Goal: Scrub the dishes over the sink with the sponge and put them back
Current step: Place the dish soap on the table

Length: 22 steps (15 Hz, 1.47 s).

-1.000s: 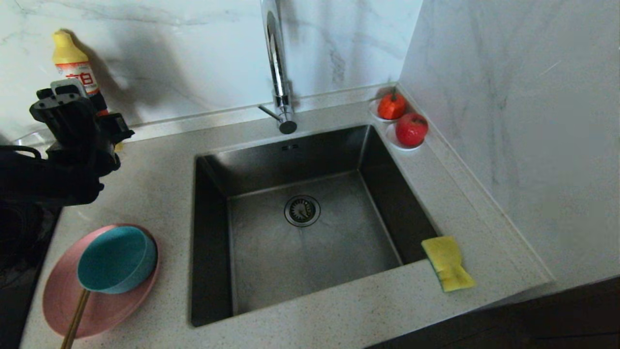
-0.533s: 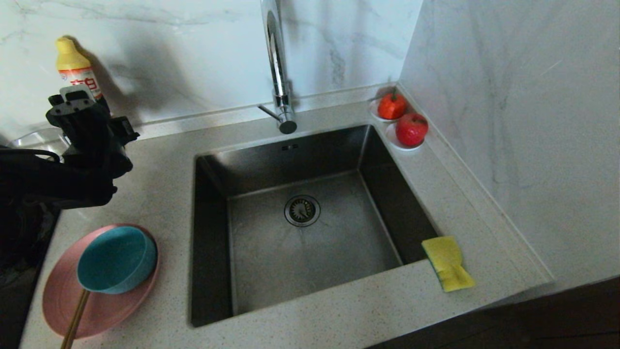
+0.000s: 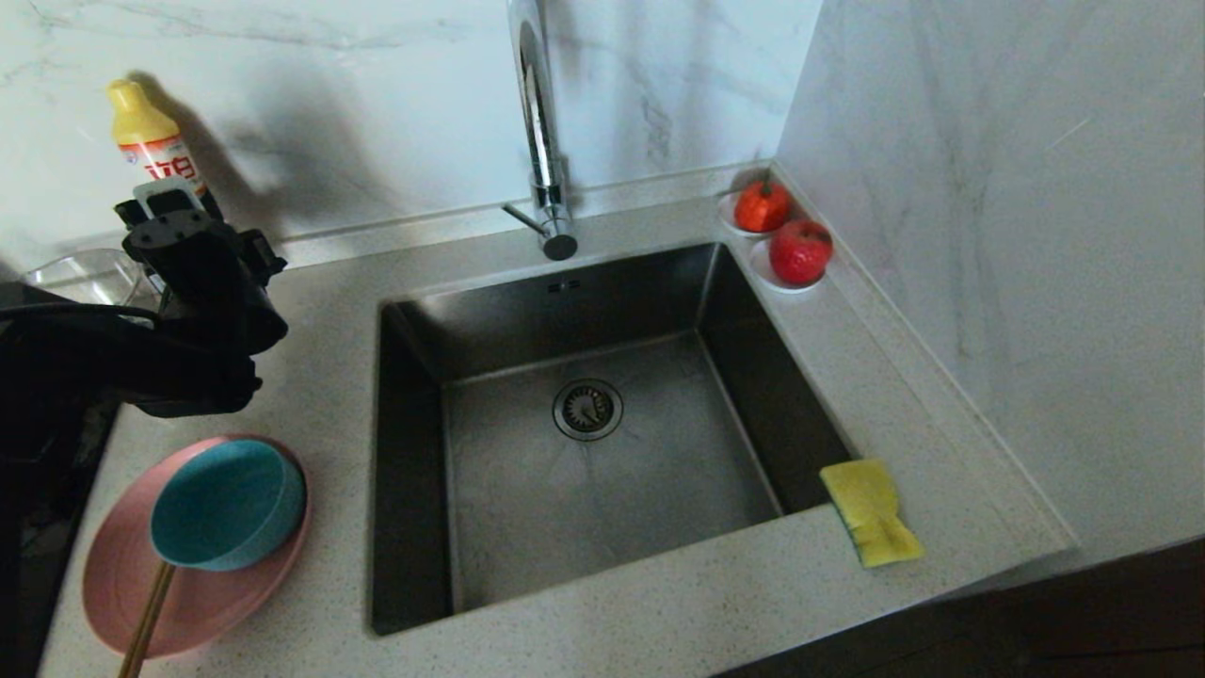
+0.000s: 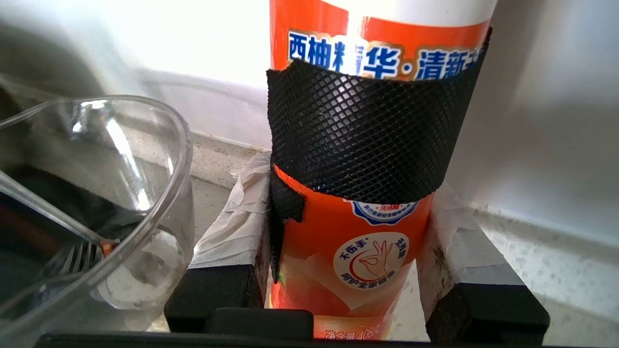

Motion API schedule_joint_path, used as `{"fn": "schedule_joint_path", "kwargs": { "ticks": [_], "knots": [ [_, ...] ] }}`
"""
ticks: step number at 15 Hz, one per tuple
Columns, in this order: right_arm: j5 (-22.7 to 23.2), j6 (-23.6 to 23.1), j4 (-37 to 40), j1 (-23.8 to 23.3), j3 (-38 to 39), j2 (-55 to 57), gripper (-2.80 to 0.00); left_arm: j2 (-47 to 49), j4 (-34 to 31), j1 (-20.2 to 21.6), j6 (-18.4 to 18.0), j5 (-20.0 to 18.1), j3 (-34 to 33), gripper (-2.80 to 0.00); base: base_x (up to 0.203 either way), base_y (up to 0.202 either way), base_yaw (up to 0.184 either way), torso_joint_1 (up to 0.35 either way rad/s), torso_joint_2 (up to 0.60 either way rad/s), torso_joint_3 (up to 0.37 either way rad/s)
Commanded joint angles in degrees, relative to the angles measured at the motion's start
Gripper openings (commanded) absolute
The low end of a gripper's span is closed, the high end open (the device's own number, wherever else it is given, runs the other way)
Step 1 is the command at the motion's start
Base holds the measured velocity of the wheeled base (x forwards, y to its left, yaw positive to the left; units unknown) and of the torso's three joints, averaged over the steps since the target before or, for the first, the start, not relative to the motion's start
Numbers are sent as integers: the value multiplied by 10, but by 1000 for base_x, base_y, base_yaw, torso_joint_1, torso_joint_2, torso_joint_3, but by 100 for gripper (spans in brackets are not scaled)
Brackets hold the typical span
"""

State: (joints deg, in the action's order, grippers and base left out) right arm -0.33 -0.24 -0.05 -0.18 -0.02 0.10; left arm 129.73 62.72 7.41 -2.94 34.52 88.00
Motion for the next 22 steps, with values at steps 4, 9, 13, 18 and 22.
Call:
{"fn": "schedule_joint_path", "kwargs": {
  "ticks": [4, 9, 13, 18, 22],
  "knots": [
    [0, 0, 0, 0, 0, 0, -280, 47, 52, -33, -12, 69, 30, -280, 0, 0, 0, 0, 0, 0],
    [0, 0, 0, 0, -1, 0, -280, 50, 57, -32, -14, 69, 35, -280, 0, 0, 0, 0, 0, 0],
    [0, 0, 0, 0, -1, 1, -280, 56, 59, -30, -15, 70, 32, -280, 0, 0, 0, 0, 0, 0],
    [0, 0, 0, 0, 0, 1, -280, 60, 66, -20, -16, 67, 35, -280, 0, 0, 0, 0, 0, 0],
    [0, 0, 0, 0, -1, 0, -280, 61, 66, -14, -18, 66, 42, -280, 0, 0, 0, 0, 0, 0]
  ]
}}
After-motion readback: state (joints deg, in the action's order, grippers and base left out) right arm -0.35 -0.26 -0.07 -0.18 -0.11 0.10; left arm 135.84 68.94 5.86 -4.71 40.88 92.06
